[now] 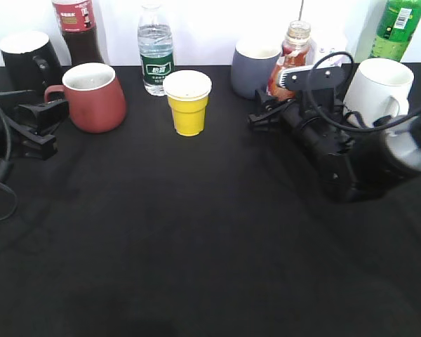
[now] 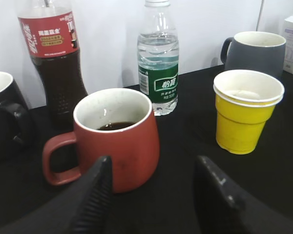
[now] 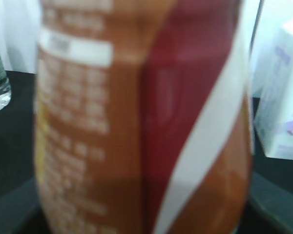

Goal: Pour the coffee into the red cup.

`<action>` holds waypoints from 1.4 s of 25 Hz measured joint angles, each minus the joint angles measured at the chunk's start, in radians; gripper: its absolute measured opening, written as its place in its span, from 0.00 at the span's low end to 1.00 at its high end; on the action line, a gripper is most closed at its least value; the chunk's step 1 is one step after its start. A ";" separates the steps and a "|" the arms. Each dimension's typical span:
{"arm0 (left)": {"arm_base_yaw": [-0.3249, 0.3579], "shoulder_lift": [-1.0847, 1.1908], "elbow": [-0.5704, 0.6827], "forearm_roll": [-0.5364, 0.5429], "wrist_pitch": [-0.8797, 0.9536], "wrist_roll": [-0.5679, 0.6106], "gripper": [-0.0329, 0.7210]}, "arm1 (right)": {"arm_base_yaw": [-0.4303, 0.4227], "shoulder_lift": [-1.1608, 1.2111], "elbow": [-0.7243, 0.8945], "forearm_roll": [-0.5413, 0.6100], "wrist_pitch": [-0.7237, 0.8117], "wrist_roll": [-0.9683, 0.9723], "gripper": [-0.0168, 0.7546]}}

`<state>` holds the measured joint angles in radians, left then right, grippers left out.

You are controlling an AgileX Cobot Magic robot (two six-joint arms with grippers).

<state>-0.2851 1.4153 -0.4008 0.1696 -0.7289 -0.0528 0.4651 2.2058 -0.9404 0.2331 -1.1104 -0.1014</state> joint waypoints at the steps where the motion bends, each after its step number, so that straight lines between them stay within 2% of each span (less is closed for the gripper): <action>1: 0.000 0.000 0.000 0.001 0.000 0.000 0.58 | 0.000 0.017 -0.018 0.000 0.011 0.002 0.71; 5: 0.000 0.000 0.000 0.001 0.001 0.000 0.58 | 0.000 0.044 -0.041 -0.015 0.045 0.011 0.73; 7: 0.000 0.000 0.000 0.002 0.002 0.000 0.58 | 0.000 0.044 -0.042 -0.017 0.049 0.012 0.81; 9: 0.000 0.000 0.000 0.002 0.003 0.000 0.58 | 0.000 0.044 -0.043 -0.017 0.049 0.012 0.84; 13: 0.000 -0.001 0.000 0.002 0.003 0.000 0.58 | 0.000 -0.022 0.042 -0.017 0.045 0.012 0.84; 18: 0.000 -0.001 0.000 0.002 0.004 0.000 0.58 | 0.000 -0.092 0.218 -0.023 -0.033 0.013 0.82; 20: 0.000 -0.024 -0.010 0.002 0.060 0.000 0.58 | 0.000 -0.180 0.244 -0.038 0.005 0.013 0.82; 21: 0.000 -0.036 -0.023 0.002 0.099 0.000 0.58 | 0.000 -0.239 0.246 -0.050 0.093 0.013 0.80; 23: 0.000 -0.082 -0.107 0.000 0.372 0.000 0.58 | 0.000 -0.386 0.246 -0.067 0.407 0.013 0.79; 26: 0.000 -0.104 -0.264 -0.028 0.914 0.000 0.58 | 0.000 -0.561 0.191 -0.069 1.042 0.014 0.78; 27: 0.000 -0.105 -0.326 -0.058 1.148 0.000 0.58 | 0.000 -0.616 0.131 -0.076 1.316 0.014 0.77; 29: 0.000 -0.107 -0.402 -0.096 1.385 0.000 0.60 | 0.000 -0.652 0.024 -0.074 1.624 0.016 0.77; 31: 0.000 -0.110 -0.456 -0.155 1.595 0.000 0.62 | 0.000 -0.660 -0.084 -0.076 1.856 0.032 0.77; 33: 0.000 -0.134 -0.465 -0.190 1.734 0.000 0.62 | 0.000 -0.664 -0.144 -0.103 1.979 0.045 0.77; 35: 0.000 -0.204 -0.465 -0.200 1.833 0.000 0.62 | 0.000 -0.693 -0.147 -0.196 2.070 0.101 0.77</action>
<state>-0.2851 1.2109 -0.8657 -0.0309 1.1036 -0.0528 0.4651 1.5129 -1.0877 0.0368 0.9601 0.0000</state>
